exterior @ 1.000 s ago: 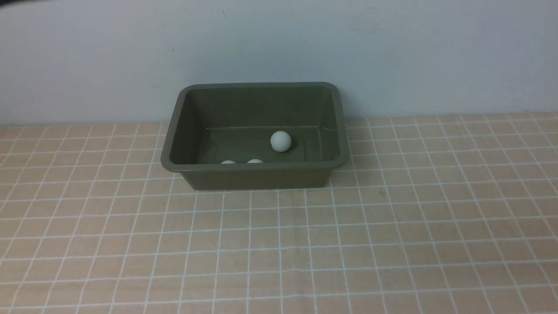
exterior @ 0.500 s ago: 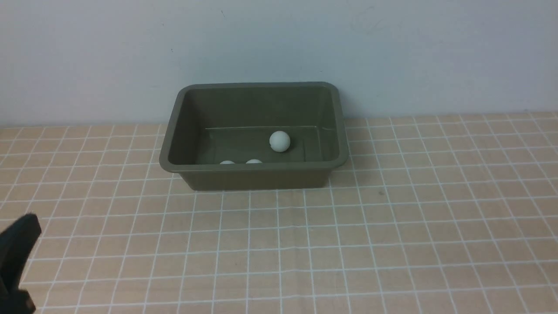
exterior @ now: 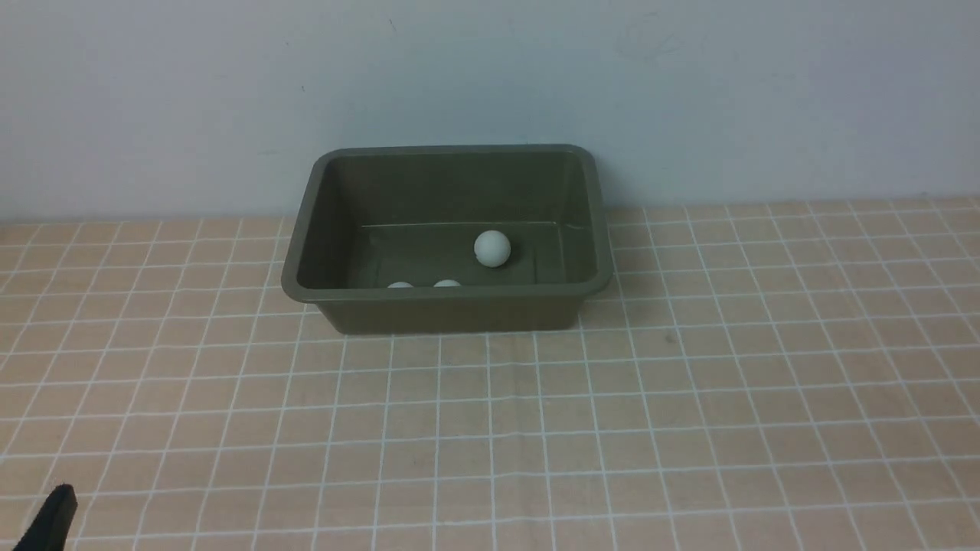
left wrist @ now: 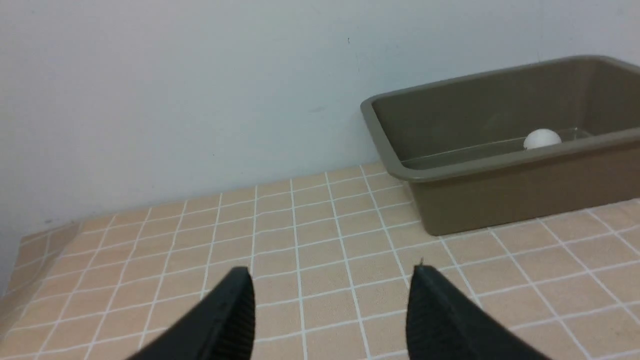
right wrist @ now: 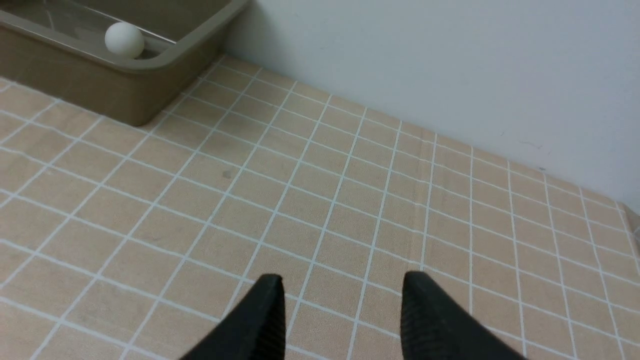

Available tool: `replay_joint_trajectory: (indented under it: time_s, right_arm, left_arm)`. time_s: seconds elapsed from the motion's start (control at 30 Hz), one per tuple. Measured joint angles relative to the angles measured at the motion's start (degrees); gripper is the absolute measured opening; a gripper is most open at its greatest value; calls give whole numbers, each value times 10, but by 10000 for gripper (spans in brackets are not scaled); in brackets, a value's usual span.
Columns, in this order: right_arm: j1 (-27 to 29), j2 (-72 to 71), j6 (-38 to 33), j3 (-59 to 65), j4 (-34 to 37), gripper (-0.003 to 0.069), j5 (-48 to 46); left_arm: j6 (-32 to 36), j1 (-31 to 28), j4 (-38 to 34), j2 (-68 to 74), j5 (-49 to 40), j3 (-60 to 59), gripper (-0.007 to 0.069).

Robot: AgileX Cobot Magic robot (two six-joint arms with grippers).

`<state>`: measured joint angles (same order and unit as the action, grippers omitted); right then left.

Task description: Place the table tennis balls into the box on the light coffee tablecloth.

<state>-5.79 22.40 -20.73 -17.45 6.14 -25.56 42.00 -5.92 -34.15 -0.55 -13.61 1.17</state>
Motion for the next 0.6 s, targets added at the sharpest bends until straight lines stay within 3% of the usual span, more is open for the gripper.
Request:
replay_joint_trajectory:
  time_s: [0.4,0.47,0.6]
  right_arm:
    - [0,0,0,0,0,304,-6]
    - [0,0,0,0,0,304,-6]
    - [0,0,0,0,0,304,-6]
  left_arm:
    - [17,0,-1,-1,-6,-5,340]
    - [-15,0,20,-1,-6,-12,340]
    - [-160,0,157,-1,-22,-27,340]
